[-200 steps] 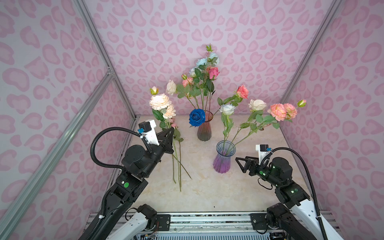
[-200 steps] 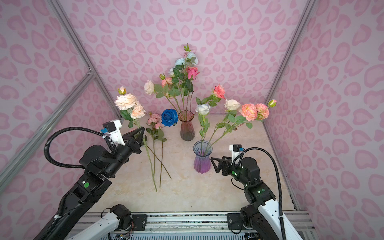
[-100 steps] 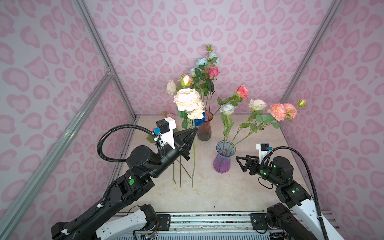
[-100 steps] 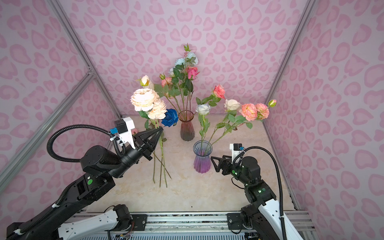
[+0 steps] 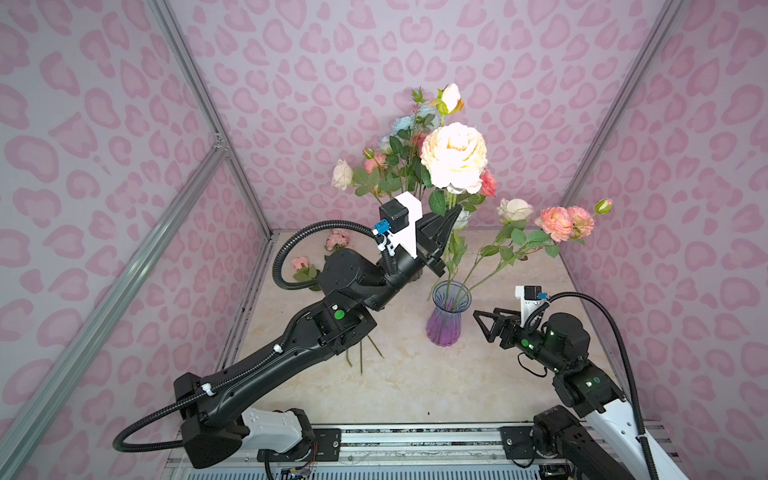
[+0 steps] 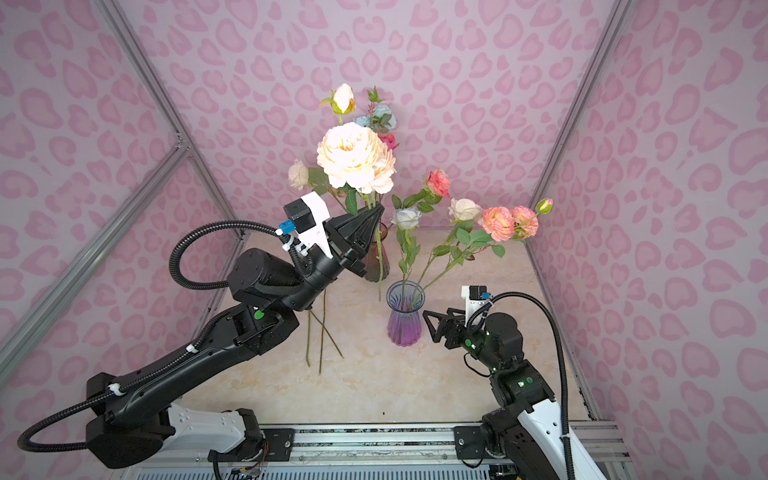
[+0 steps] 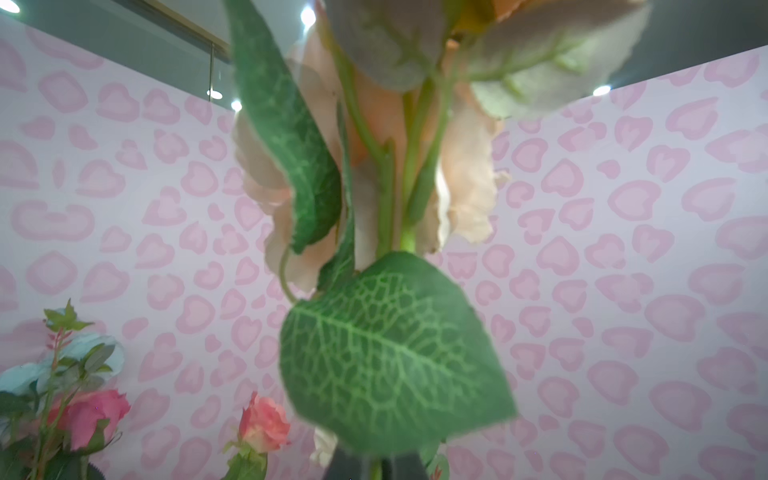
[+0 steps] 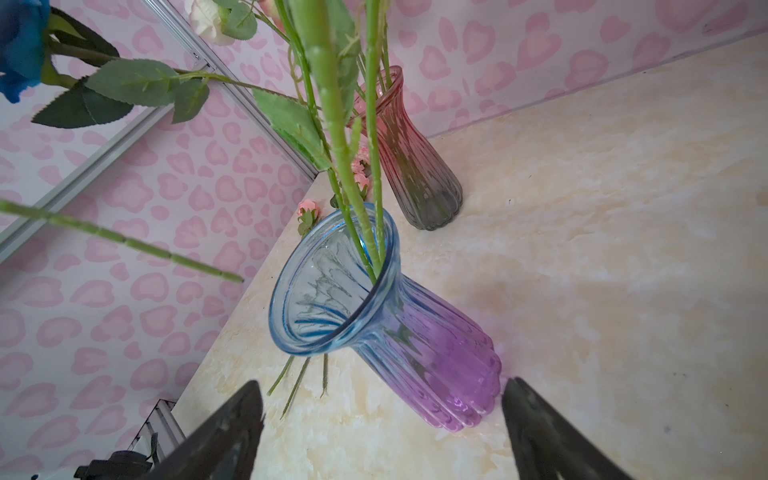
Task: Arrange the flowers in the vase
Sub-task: 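Carry the cream rose to the blue-purple vase and lower its stem in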
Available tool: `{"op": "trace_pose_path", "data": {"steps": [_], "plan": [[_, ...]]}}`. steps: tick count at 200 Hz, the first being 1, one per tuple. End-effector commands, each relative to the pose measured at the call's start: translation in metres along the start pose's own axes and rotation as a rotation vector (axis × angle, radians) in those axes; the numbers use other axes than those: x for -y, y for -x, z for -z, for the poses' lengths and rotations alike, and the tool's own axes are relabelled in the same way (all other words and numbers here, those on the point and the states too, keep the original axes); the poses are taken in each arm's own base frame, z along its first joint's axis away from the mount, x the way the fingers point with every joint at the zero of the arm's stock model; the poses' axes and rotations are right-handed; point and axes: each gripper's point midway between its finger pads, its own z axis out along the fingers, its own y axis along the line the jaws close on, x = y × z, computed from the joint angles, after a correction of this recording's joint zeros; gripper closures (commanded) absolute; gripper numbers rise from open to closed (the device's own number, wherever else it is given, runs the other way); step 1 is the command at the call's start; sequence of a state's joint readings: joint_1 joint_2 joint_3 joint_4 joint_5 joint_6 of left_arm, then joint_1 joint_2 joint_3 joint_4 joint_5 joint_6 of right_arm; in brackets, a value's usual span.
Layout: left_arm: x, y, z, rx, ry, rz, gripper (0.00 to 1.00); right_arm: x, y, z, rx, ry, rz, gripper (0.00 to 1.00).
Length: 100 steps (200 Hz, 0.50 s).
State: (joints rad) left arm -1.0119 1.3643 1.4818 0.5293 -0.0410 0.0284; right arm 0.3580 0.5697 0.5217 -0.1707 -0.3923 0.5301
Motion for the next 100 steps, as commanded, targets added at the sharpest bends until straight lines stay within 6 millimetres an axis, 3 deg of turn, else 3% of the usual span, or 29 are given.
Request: {"op": "trace_pose_path", "data": {"steps": [1,39,100], "plan": [[-0.003,0.012,-0.014,0.1,0.022,-0.033,0.97,0.002,0.0,0.001,0.008,-0.009,0.011,0.09],[-0.006,-0.041,-0.031,0.014,0.037,0.002,0.97,0.003,-0.001,0.004,0.012,-0.014,0.02,0.09],[-0.014,-0.128,-0.028,-0.17,0.082,0.11,0.97,0.006,-0.005,0.006,0.013,-0.024,0.017,0.09]]}}
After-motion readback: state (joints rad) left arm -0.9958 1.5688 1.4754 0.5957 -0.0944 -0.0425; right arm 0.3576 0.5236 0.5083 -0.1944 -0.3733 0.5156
